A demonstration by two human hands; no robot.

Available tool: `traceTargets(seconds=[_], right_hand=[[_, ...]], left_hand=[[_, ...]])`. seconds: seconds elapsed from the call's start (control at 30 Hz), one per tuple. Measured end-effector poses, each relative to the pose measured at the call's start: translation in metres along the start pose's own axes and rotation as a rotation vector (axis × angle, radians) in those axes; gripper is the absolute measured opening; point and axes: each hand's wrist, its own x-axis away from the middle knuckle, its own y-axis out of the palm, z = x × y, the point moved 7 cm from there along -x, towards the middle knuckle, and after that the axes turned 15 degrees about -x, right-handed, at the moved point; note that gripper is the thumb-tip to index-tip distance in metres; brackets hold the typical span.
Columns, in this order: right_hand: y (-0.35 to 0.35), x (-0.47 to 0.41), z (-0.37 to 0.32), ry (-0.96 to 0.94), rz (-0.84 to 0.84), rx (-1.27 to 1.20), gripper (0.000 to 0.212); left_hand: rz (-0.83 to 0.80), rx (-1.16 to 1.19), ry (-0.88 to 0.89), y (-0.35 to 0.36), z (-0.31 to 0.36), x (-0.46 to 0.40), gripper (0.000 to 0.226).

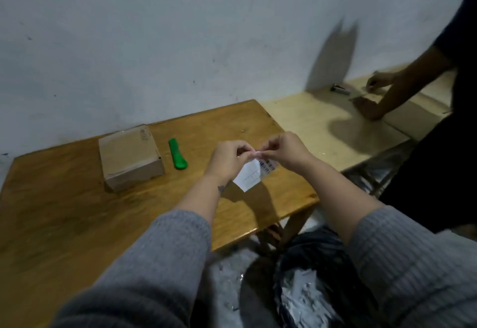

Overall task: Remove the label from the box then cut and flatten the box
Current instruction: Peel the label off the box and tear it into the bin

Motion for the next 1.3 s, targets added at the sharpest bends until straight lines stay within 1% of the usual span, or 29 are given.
traceTargets(seconds=[0.1, 0.23, 0.33, 0.5, 0.57, 0.67, 0.73, 0.8, 0.87, 0.97, 1.07, 1.13, 1.23, 1.3], right_hand=[[-0.04, 0.043, 0.025, 0.017, 0.011, 0.052, 0.007], [-0.084, 0.096, 0.064, 0.051, 0.052, 0.009, 0.006], [-0.105, 0.128, 0.091, 0.071, 0.07, -0.011, 0.006], [-0.131, 0.161, 0.121, 0.074, 0.085, 0.089, 0.014], [-0.135, 0.172, 0.131, 0.05, 0.113, 0.123, 0.012], [-0.136, 0.188, 0.145, -0.018, 0.196, 0.2, 0.01], [-0.136, 0.198, 0.151, -0.06, 0.225, 0.238, 0.008], [-0.136, 0.207, 0.156, -0.078, 0.235, 0.226, 0.005], [-0.14, 0.214, 0.165, -0.05, 0.251, 0.156, 0.004], [-0.152, 0.22, 0.188, 0.071, 0.24, 0.049, 0.005], [-0.157, 0.226, 0.203, 0.165, 0.202, 0.041, 0.008], [-0.158, 0.23, 0.206, 0.173, 0.22, 0.025, 0.008], [-0.16, 0.234, 0.21, 0.173, 0.253, -0.007, 0.006], [-0.167, 0.239, 0.218, 0.201, 0.301, -0.025, 0.005]], left_hand=[[-0.03, -0.007, 0.014, 0.039, 0.04, 0.028, 0.006], [-0.071, 0.008, 0.041, 0.087, 0.085, 0.06, 0.005], [-0.101, -0.024, 0.021, 0.123, 0.107, 0.076, 0.009], [-0.186, -0.07, -0.003, 0.173, 0.131, 0.096, 0.014], [-0.218, -0.066, -0.022, 0.188, 0.137, 0.101, 0.015], [-0.233, 0.013, -0.085, 0.206, 0.141, 0.109, 0.014], [-0.264, 0.098, -0.151, 0.219, 0.142, 0.117, 0.014], [-0.295, 0.194, -0.214, 0.23, 0.139, 0.126, 0.015], [-0.314, 0.21, -0.191, 0.237, 0.138, 0.13, 0.014], [-0.393, 0.145, -0.099, 0.243, 0.14, 0.132, 0.008], [-0.448, 0.056, -0.076, 0.247, 0.141, 0.132, 0.011], [-0.428, 0.039, -0.076, 0.25, 0.141, 0.132, 0.011], [-0.386, 0.085, -0.094, 0.256, 0.138, 0.132, 0.012], [-0.319, 0.114, -0.163, 0.258, 0.126, 0.129, 0.01]])
